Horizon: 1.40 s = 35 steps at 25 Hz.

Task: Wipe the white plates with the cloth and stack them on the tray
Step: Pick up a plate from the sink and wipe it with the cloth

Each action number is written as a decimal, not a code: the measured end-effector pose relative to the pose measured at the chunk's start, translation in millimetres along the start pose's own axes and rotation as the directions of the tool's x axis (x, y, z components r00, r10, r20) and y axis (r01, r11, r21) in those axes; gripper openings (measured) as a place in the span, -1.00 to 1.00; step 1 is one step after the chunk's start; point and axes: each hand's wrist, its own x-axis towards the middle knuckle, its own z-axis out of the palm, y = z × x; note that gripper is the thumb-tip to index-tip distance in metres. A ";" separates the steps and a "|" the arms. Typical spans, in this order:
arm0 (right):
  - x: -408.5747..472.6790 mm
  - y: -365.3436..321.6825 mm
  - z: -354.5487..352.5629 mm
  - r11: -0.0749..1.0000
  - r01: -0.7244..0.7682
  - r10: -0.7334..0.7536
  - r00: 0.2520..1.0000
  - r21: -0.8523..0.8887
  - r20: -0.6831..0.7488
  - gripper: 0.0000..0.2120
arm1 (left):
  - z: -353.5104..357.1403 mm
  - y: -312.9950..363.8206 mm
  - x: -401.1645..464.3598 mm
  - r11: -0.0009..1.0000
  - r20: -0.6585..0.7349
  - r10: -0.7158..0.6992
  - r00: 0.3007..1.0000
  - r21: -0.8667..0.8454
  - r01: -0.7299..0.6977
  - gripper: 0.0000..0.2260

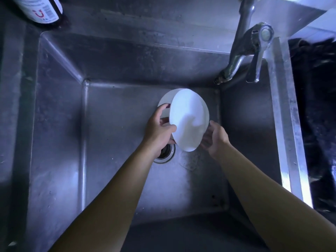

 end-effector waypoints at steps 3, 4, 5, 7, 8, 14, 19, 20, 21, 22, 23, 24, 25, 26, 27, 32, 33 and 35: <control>-21.9 23.5 -10.4 0.994 -0.109 0.109 0.994 0.001 0.003 -0.75 | 1.5 -10.9 -39.3 0.996 -0.044 0.080 0.996 0.039 -0.079 -0.42; -30.5 33.8 -12.9 0.992 -0.127 0.127 0.992 -0.028 -0.011 -0.71 | 0.4 -15.1 -55.3 0.990 -0.048 0.114 0.992 0.089 -0.109 -0.42; -38.5 45.1 -15.8 0.991 -0.120 0.118 0.992 -0.067 -0.033 -0.66 | -1.5 -18.8 -72.1 0.979 -0.047 0.151 0.987 0.146 -0.143 -0.39; -61.3 64.2 -25.6 0.989 -0.049 0.042 0.998 -0.137 -0.052 -0.61 | -8.0 -24.7 -106.7 0.947 -0.038 0.216 0.976 0.250 -0.201 -0.38; -74.6 71.5 -31.7 0.988 -0.001 -0.005 0.999 -0.154 -0.035 -0.60 | -12.2 -24.9 -123.5 0.936 -0.038 0.242 0.970 0.271 -0.223 -0.38; -142.5 68.7 -73.9 0.947 0.301 -0.280 0.946 -0.117 0.164 -0.74 | -46.7 3.0 -195.2 0.842 0.211 0.277 0.937 0.416 -0.343 -0.28; -176.8 45.9 -147.7 0.893 0.449 -0.410 0.822 -0.007 0.395 -0.82 | -42.9 55.7 -252.7 0.811 0.376 0.314 0.872 0.371 -0.452 -0.27; -183.3 45.8 -163.3 0.894 0.448 -0.407 0.796 0.014 0.448 -0.81 | -35.9 64.7 -265.9 0.817 0.392 0.319 0.863 0.347 -0.460 -0.34; -188.9 46.2 -175.8 0.894 0.446 -0.404 0.773 0.034 0.489 -0.80 | -28.5 72.4 -277.0 0.826 0.397 0.318 0.861 0.330 -0.457 -0.38; -194.9 46.3 -187.0 0.894 0.444 -0.407 0.749 0.060 0.523 -0.80 | -20.5 78.0 -286.3 0.834 0.390 0.314 0.865 0.321 -0.448 -0.42; -203.1 46.8 -199.5 0.892 0.442 -0.419 0.725 0.097 0.546 -0.82 | -10.0 83.3 -298.6 0.837 0.371 0.313 0.874 0.327 -0.438 -0.46; -211.2 48.3 -211.5 0.887 0.442 -0.438 0.706 0.137 0.557 -0.85 | -0.9 86.7 -308.9 0.839 0.356 0.308 0.882 0.336 -0.428 -0.50; -217.9 50.5 -222.5 0.880 0.443 -0.457 0.692 0.172 0.559 -0.87 | 8.2 89.7 -319.0 0.843 0.351 0.303 0.886 0.335 -0.421 -0.56; -223.5 52.9 -232.3 0.877 0.439 -0.468 0.683 0.197 0.561 -0.87 | 15.4 92.0 -327.3 0.850 0.355 0.296 0.887 0.325 -0.414 -0.62; -228.5 55.6 -241.1 0.879 0.426 -0.467 0.678 0.213 0.568 -0.86 | 21.2 93.1 -335.8 0.861 0.351 0.288 0.891 0.312 -0.402 -0.67; -247.1 67.1 -266.8 0.907 0.321 -0.422 0.685 0.274 0.594 -0.80 | 24.8 53.3 -368.5 0.943 0.367 0.273 0.889 0.082 -0.324 -0.40; -251.6 68.8 -269.7 0.908 0.310 -0.420 0.688 0.283 0.592 -0.81 | 25.6 38.7 -375.1 0.951 0.364 0.288 0.886 -0.002 -0.308 -0.35; -260.4 72.5 -275.9 0.909 0.301 -0.417 0.694 0.290 0.588 -0.82 | 30.0 10.2 -386.3 0.945 0.350 0.326 0.879 -0.148 -0.291 -0.33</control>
